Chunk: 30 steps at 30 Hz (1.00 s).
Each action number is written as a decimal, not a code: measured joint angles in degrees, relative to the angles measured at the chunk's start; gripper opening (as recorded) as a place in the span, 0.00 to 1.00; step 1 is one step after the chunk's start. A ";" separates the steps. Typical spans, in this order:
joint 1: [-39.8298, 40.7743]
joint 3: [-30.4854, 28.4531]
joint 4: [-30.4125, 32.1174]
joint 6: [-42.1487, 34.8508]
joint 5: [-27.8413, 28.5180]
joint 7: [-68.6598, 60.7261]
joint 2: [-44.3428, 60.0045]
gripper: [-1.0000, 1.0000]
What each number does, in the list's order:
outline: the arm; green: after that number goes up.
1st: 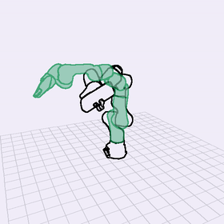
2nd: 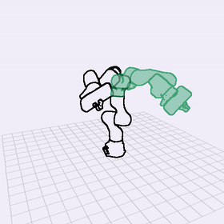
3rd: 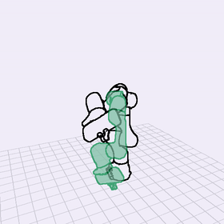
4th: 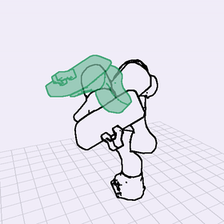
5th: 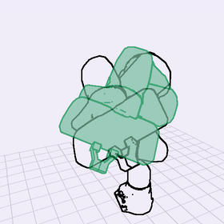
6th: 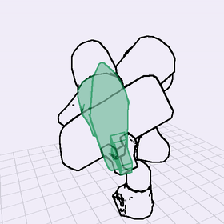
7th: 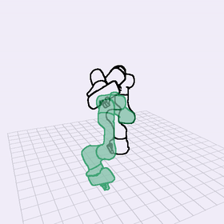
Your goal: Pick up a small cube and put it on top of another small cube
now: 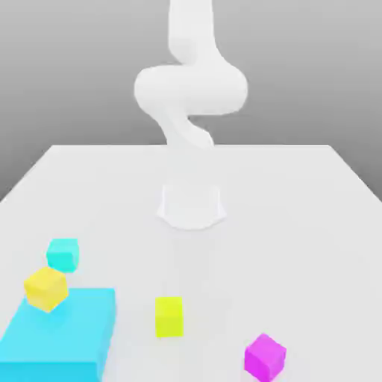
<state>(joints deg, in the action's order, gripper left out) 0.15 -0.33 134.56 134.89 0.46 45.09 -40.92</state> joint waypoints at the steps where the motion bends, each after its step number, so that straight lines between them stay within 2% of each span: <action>1: 0.07 -0.18 1.30 1.49 0.21 -0.37 2.40 0.50; 12: 0.50 -2.76 14.12 16.05 1.36 -4.61 25.59 0.50; 20: 1.26 -3.86 23.34 26.50 -0.75 -9.76 42.22 0.50; 27: 3.19 -1.35 22.34 37.87 -3.89 -12.58 56.78 0.50; 28: 3.46 -1.03 22.08 39.03 -4.08 -12.74 58.19 0.00; 30: 3.46 -1.03 22.08 39.03 -4.06 -12.72 58.19 0.00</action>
<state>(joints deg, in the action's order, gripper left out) 3.61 -1.36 156.65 173.92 -3.61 32.36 17.27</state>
